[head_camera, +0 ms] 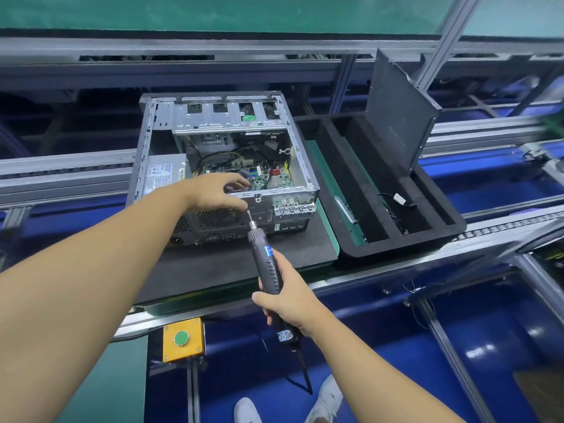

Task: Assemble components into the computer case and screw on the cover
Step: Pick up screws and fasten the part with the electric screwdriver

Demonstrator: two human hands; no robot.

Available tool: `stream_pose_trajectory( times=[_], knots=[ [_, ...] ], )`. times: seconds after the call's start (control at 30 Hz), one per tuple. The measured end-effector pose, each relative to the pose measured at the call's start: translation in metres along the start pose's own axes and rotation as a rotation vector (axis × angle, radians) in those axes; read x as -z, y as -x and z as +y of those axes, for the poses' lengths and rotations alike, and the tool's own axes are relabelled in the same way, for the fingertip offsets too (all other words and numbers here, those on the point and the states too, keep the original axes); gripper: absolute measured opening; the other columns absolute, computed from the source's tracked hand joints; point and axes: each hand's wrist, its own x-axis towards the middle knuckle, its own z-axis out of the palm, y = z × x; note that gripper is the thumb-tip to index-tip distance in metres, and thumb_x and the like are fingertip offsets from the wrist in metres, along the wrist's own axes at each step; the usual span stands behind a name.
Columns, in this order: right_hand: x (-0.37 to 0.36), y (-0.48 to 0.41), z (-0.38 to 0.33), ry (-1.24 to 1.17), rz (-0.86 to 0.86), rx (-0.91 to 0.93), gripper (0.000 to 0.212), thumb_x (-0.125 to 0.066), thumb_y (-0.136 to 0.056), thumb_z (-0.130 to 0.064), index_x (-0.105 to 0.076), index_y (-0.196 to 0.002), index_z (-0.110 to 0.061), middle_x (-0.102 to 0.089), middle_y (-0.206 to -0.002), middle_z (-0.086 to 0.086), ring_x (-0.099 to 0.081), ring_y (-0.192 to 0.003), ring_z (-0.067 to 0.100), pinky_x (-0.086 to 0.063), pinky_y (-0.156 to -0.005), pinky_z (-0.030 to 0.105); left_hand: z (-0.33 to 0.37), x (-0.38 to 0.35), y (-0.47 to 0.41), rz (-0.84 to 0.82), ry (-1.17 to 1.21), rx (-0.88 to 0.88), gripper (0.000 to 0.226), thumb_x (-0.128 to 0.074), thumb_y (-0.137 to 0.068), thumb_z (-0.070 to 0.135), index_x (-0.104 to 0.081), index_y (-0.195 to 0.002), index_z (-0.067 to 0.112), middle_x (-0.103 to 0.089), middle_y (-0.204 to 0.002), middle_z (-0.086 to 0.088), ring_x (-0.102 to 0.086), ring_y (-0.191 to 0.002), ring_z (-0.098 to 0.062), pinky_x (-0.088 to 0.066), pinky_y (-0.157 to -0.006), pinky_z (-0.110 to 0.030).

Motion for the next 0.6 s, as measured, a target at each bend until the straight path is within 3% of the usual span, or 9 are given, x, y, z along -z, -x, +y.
stream_pose_trajectory(
  times=[0.07,0.1,0.2,0.3,0.4,0.5,0.6],
  knots=[
    [0.009,-0.001,-0.011,-0.033,0.021,0.070,0.077,-0.072,-0.078,-0.015,-0.042,-0.139,-0.052,-0.058,-0.083,0.001,-0.056,-0.058,0.021,-0.054,-0.054,0.035,0.010,0.000,0.007,0.249,0.114,-0.061,0.021,-0.058,-0.083,0.051,-0.065,-0.100,0.042,-0.067,-0.104,0.020,-0.062,-0.094,-0.002,-0.047,-0.082,-0.029],
    [0.014,-0.001,-0.018,-0.054,0.039,0.097,0.075,-0.072,-0.079,-0.014,-0.043,-0.139,-0.050,-0.057,-0.082,0.000,-0.055,-0.057,0.021,-0.053,-0.053,0.034,0.017,0.000,0.007,0.378,0.116,-0.068,0.020,-0.052,-0.085,0.050,-0.066,-0.089,0.037,-0.070,-0.089,0.018,-0.063,-0.083,-0.005,-0.048,-0.074,-0.030],
    [0.034,-0.006,-0.035,-0.120,0.100,0.128,0.077,-0.072,-0.083,-0.011,-0.040,-0.146,-0.041,-0.059,-0.080,0.000,-0.054,-0.055,0.020,-0.053,-0.051,0.033,0.041,-0.001,-0.003,0.581,0.105,-0.061,0.053,-0.040,-0.098,0.047,-0.061,-0.058,0.019,-0.061,-0.049,0.011,-0.055,-0.051,-0.007,-0.040,-0.060,-0.029],
    [0.062,-0.010,-0.049,-0.159,0.143,0.154,0.077,-0.071,-0.087,-0.010,-0.035,-0.149,-0.039,-0.061,-0.075,0.005,-0.055,-0.052,0.021,-0.052,-0.051,0.031,0.072,-0.004,-0.025,0.565,0.180,-0.085,0.068,-0.036,-0.100,0.048,-0.056,-0.049,0.008,-0.055,-0.043,-0.002,-0.051,-0.041,-0.013,-0.036,-0.056,-0.027],
    [0.099,-0.018,-0.057,-0.185,0.204,0.179,0.073,-0.074,-0.085,-0.011,-0.041,-0.144,-0.039,-0.062,-0.080,0.005,-0.057,-0.057,0.023,-0.054,-0.053,0.034,0.104,-0.014,-0.048,0.495,0.148,-0.142,0.067,-0.034,-0.100,0.046,-0.060,-0.050,0.012,-0.056,-0.044,0.004,-0.052,-0.043,-0.008,-0.036,-0.056,-0.026],
    [0.140,-0.027,-0.054,-0.208,0.285,0.160,0.072,-0.075,-0.082,-0.012,-0.042,-0.144,-0.028,-0.061,-0.085,0.007,-0.056,-0.056,0.024,-0.052,-0.051,0.034,0.134,-0.025,-0.077,0.428,0.149,-0.179,0.065,-0.034,-0.101,0.047,-0.063,-0.054,0.012,-0.063,-0.055,0.001,-0.058,-0.054,-0.010,-0.042,-0.062,-0.027],
    [0.187,-0.038,-0.049,-0.215,0.351,0.140,0.066,-0.076,-0.081,-0.014,-0.047,-0.138,-0.030,-0.063,-0.085,0.004,-0.056,-0.057,0.025,-0.052,-0.051,0.035,0.160,-0.035,-0.113,0.330,0.096,-0.172,0.061,-0.033,-0.100,0.048,-0.062,-0.057,0.015,-0.061,-0.052,0.008,-0.053,-0.049,-0.004,-0.037,-0.059,-0.027]
  ],
)
